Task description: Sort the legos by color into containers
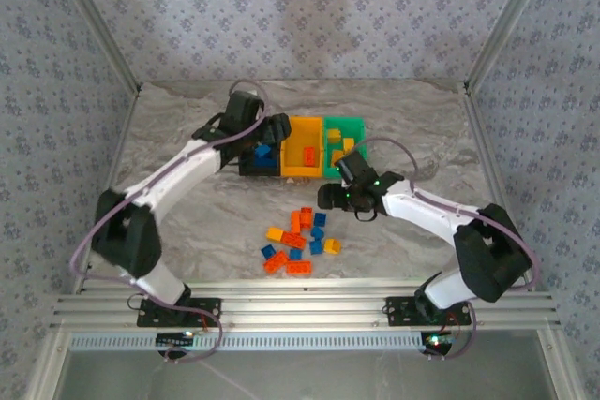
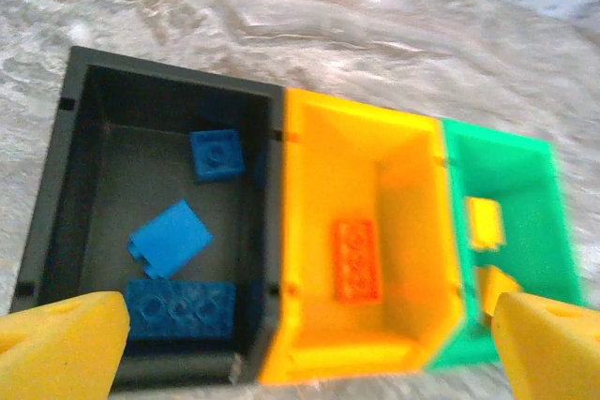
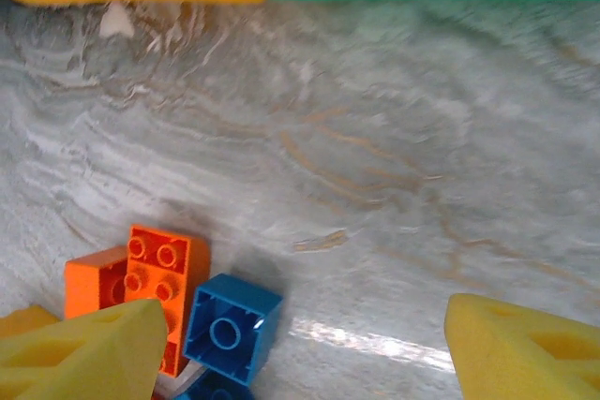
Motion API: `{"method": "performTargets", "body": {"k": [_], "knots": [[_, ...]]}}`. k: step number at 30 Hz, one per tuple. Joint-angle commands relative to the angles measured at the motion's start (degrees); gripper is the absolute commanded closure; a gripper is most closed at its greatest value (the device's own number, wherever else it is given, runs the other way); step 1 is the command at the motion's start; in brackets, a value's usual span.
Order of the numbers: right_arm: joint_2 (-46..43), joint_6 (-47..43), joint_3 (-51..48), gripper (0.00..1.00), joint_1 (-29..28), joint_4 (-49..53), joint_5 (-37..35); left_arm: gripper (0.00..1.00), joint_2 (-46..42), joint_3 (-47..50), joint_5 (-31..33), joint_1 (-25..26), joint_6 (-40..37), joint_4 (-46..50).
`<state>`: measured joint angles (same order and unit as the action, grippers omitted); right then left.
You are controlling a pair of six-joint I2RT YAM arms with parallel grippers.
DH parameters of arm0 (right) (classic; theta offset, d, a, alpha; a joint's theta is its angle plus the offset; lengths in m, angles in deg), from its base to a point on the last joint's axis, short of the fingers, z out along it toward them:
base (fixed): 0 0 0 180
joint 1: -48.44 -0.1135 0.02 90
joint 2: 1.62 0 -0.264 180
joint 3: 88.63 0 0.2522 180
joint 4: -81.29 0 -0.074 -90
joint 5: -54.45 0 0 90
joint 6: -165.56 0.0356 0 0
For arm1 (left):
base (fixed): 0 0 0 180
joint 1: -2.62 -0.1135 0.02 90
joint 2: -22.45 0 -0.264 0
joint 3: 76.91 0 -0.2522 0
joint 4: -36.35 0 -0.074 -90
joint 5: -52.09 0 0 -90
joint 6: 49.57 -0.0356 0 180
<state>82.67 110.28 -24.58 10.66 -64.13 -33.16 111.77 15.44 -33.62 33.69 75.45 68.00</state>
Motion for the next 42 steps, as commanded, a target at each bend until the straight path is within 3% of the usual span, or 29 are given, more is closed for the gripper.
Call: {"method": "performTargets", "body": {"k": [1,6,17,22,25,37,42], "knots": [[2.7,0.9,0.0,0.21,-2.1,-1.7,1.3,0.01,-9.3,8.2,-0.1,3.4,1.4,-4.2],[6.1,0.9,2.1,0.26,-4.9,-0.3,-1.0,0.01,-20.2,20.9,4.4,8.8,3.1,-1.9],[8.8,5.3,-0.6,0.41,-6.6,6.7,-6.8,0.0,-37.4,36.6,6.8,9.4,9.7,5.3],[4.9,5.0,-2.4,0.42,-3.9,7.1,-8.1,0.01,-39.3,37.7,7.2,9.4,10.2,5.9],[3.1,3.0,-2.0,0.34,-3.5,4.3,-7.4,0.01,-39.1,37.8,7.2,9.4,10.2,5.8],[9.2,4.3,-0.9,0.32,-5.3,2.2,-5.0,0.0,-39.1,38.3,7.8,9.4,9.8,6.6],[6.2,4.5,-0.3,0.31,-5.9,2.1,-6.7,0.01,-39.1,38.5,7.6,9.3,10.0,6.3]]}}
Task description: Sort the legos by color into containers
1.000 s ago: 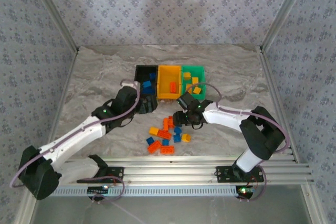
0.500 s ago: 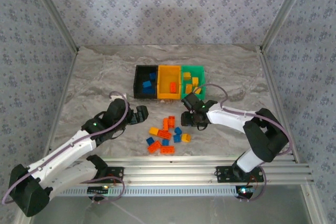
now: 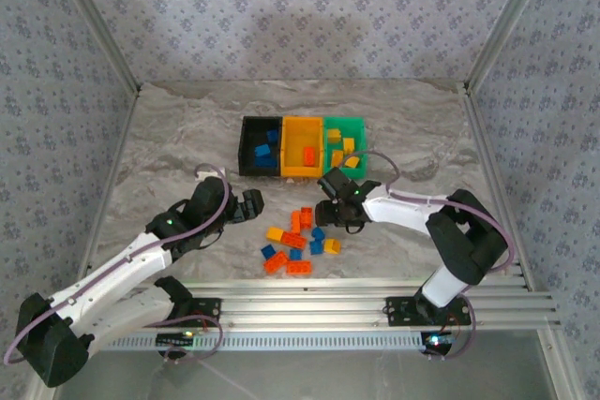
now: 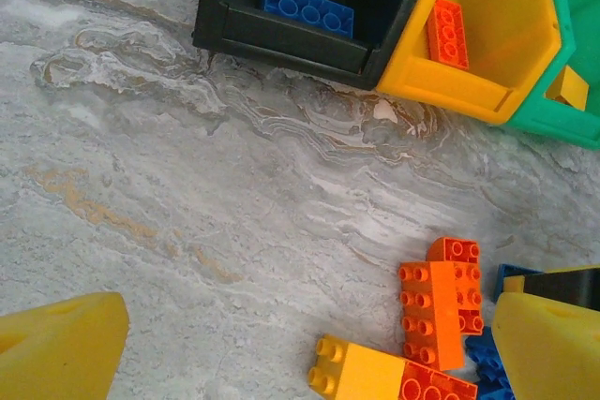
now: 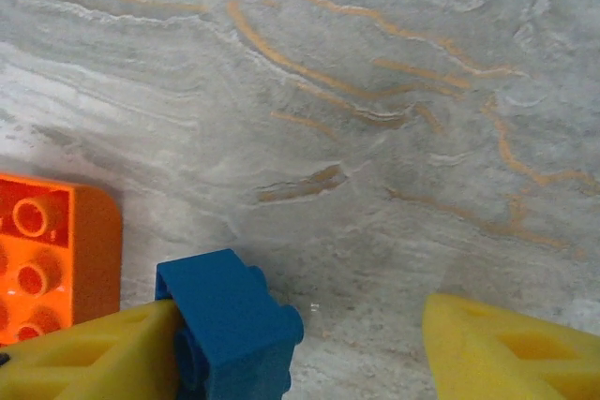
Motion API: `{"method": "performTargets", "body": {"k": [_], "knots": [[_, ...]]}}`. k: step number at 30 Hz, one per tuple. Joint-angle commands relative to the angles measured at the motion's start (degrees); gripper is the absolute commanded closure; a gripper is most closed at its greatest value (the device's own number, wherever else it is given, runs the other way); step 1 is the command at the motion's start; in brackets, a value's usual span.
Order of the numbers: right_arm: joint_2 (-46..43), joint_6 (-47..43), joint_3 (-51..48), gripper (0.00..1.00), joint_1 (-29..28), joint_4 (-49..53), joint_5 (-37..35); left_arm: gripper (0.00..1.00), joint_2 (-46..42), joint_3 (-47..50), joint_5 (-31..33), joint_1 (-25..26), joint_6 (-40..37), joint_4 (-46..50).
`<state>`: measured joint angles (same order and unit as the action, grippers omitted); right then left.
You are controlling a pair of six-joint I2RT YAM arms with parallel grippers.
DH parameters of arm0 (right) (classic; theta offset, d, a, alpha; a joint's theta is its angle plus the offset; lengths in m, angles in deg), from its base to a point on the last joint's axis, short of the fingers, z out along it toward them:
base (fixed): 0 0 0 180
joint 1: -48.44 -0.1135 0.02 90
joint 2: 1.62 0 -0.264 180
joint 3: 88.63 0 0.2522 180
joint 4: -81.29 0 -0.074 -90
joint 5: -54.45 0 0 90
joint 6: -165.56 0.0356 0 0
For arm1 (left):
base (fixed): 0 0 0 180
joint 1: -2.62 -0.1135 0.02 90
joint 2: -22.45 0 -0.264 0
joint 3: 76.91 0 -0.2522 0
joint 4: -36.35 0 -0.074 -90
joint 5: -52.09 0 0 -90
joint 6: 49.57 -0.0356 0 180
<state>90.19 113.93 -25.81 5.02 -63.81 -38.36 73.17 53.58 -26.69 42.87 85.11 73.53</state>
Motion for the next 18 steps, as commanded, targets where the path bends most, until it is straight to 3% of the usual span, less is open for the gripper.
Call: {"method": "performTargets", "body": {"k": [1,7,18], "knots": [[-2.3,0.8,1.3,0.31,-0.3,2.4,-2.2,0.01,-0.5,0.3,0.6,0.2,0.3,0.8],[-4.7,1.0,3.6,0.26,-0.4,4.0,-2.1,0.01,-1.0,0.7,0.9,0.1,0.5,0.8],[3.5,1.9,5.0,0.3,-1.6,4.0,-0.3,0.01,-1.5,1.0,1.3,0.0,-0.1,1.9]]}}
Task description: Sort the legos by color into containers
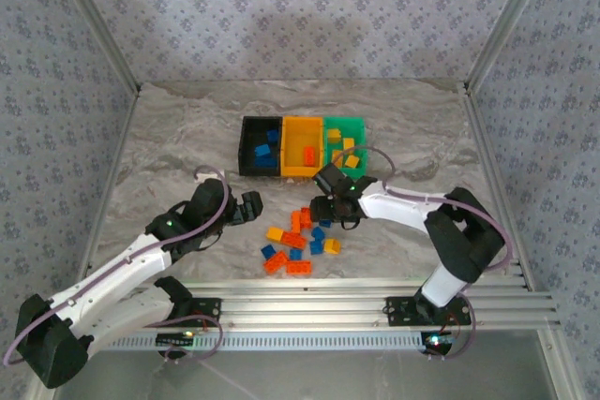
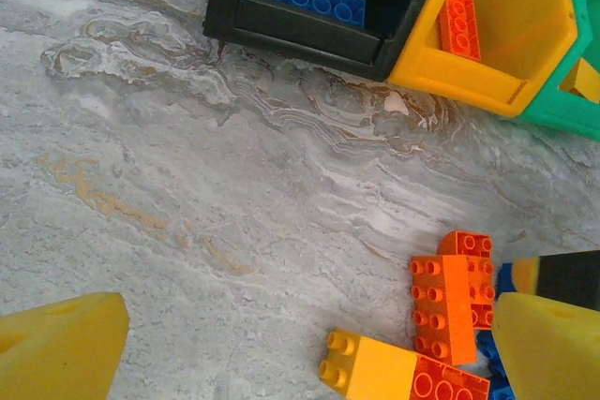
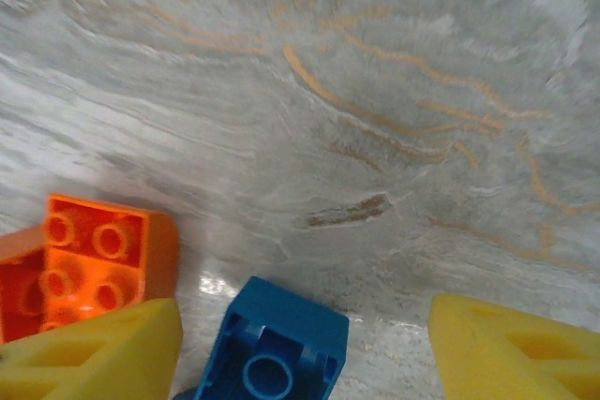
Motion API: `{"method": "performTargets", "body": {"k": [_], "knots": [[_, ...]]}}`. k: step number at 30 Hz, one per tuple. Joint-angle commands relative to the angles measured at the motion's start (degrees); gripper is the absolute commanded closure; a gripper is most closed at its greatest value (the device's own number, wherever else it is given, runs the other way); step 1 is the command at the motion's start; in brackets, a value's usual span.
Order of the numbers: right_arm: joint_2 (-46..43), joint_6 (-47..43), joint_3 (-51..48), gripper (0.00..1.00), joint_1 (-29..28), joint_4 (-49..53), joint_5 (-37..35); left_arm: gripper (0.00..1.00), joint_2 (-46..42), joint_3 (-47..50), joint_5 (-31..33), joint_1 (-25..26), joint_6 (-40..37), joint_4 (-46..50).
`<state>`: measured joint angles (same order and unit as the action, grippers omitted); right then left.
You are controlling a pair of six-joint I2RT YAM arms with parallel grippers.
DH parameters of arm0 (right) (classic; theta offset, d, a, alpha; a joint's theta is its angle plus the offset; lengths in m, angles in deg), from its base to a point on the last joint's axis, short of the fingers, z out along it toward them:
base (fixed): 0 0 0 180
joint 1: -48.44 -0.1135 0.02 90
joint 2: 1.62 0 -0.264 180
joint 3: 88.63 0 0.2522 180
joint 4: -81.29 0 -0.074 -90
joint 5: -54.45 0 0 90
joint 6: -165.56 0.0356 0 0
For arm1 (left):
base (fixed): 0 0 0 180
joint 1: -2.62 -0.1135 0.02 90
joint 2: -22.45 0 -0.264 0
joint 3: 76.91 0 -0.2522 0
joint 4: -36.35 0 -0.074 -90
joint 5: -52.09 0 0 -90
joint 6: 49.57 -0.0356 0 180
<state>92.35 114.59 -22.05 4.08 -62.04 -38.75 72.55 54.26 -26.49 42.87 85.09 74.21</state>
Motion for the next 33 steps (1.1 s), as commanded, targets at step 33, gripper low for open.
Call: {"method": "performTargets", "body": {"k": [33], "knots": [[26.3,-13.9,53.2,0.65,0.0,6.4,6.6,0.01,-6.0,3.6,2.0,-1.7,-1.4,5.8]]}}
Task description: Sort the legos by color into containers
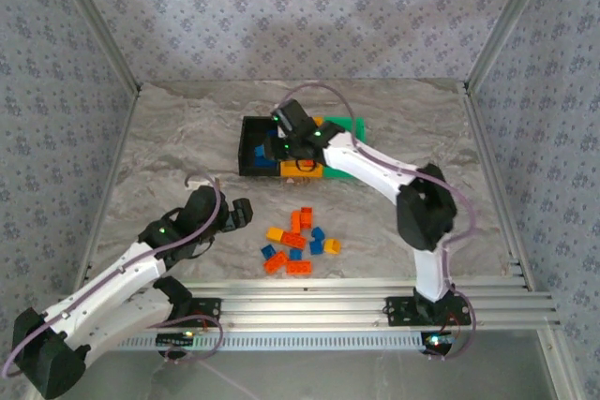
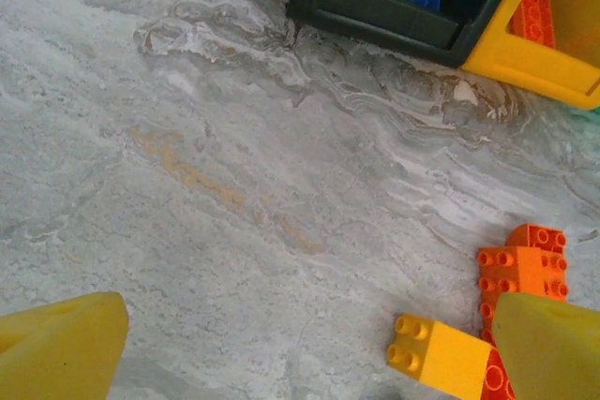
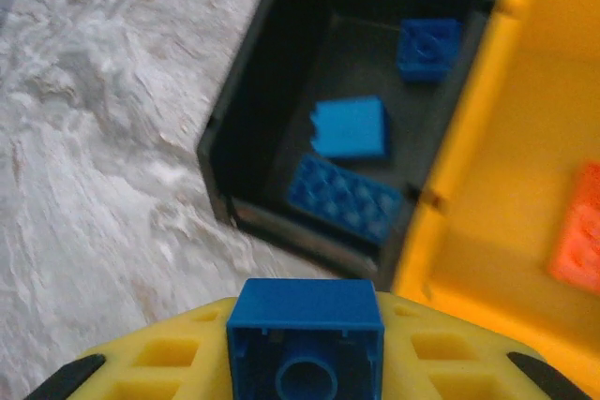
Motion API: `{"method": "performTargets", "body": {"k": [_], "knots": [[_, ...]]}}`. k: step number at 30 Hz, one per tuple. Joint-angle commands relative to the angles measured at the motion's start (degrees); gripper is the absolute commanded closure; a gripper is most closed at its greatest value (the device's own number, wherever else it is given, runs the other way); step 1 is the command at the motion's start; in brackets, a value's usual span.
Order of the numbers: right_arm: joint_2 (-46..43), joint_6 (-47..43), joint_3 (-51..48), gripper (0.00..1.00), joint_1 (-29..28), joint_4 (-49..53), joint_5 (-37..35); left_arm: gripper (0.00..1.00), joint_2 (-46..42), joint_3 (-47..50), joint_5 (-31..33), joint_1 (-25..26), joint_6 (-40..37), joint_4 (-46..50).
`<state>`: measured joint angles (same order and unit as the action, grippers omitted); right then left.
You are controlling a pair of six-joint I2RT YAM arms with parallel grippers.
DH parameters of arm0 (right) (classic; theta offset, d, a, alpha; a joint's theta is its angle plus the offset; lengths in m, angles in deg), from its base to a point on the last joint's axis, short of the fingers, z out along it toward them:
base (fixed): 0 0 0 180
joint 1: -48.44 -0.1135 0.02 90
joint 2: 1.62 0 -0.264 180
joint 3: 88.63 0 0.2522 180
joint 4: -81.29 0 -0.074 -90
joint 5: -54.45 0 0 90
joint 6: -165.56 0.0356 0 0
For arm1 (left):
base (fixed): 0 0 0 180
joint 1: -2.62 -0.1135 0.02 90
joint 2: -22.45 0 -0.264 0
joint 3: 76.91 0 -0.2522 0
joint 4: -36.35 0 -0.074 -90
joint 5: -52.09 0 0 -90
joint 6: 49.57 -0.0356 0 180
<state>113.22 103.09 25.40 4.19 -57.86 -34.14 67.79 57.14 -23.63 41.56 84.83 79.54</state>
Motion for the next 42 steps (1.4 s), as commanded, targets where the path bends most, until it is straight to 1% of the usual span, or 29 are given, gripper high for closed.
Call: {"method": "performTargets", "body": {"k": [1,3,5,6,8,9,11,13,16,19,21,25,27,30,32,35,39,42], "knots": [[7.3,-2.4,8.4,0.65,0.0,2.2,2.3,0.01,-1.6,1.2,-1.1,-0.4,-1.3,-0.1],[11.8,-2.2,14.2,0.64,0.0,3.5,2.6,0.01,-2.8,2.4,-1.5,-0.3,-1.5,-1.4],[15.5,-2.3,19.5,0.6,0.2,4.3,2.9,0.01,-4.0,3.3,-1.6,-0.4,-1.5,-2.5],[17.2,-2.3,22.1,0.55,0.3,4.6,3.3,0.0,-4.5,3.5,-1.8,-0.4,-1.5,-2.7],[19.4,-1.9,25.9,0.37,0.6,4.8,3.9,0.01,-4.7,3.5,-2.4,-0.4,-1.8,-2.6],[19.9,-1.6,27.0,0.31,0.7,4.6,4.1,0.01,-4.6,3.2,-2.7,-0.4,-2.0,-2.2],[19.3,-1.0,27.2,0.25,1.2,3.3,4.3,0.01,-4.0,2.9,-3.5,-0.4,-2.6,-2.1],[17.4,-0.5,25.9,0.22,1.5,2.4,4.1,0.01,-2.9,2.4,-4.4,-0.4,-3.3,-2.3],[11.5,-0.1,18.2,0.21,1.9,-0.4,2.9,0.0,-0.2,1.4,-7.4,-0.5,-5.0,-4.1],[2.9,0.2,5.9,0.2,2.6,-6.0,1.4,0.0,4.5,-0.1,-11.1,-0.3,-6.7,-7.0],[-2.9,1.2,-2.5,0.2,3.4,-8.7,1.3,0.01,9.3,-1.5,-14.1,0.5,-7.9,-9.5],[-12.4,2.6,-16.1,0.2,5.1,-11.8,1.0,0.01,19.8,-6.2,-14.9,5.2,-11.4,-11.1],[-16.6,3.1,-21.4,0.19,6.0,-12.3,0.4,0.04,25.2,-9.0,-14.7,7.4,-12.9,-10.3],[-21.4,3.5,-27.2,0.19,7.0,-12.8,-0.4,0.13,30.9,-11.8,-14.3,8.8,-13.5,-8.0],[-23.6,3.7,-30.0,0.19,7.5,-12.9,-0.8,0.18,33.2,-12.5,-14.1,9.3,-13.7,-7.0],[-26.0,4.4,-34.2,0.19,8.3,-13.2,-1.1,0.24,35.0,-12.6,-12.7,10.1,-13.7,-5.5],[-27.6,4.9,-36.1,0.19,9.2,-13.6,-1.0,0.33,36.2,-11.7,-12.5,10.2,-13.2,-5.3],[-28.1,4.9,-36.5,0.19,9.4,-13.9,-1.1,0.34,36.8,-11.3,-12.6,10.2,-12.9,-5.5]]}}
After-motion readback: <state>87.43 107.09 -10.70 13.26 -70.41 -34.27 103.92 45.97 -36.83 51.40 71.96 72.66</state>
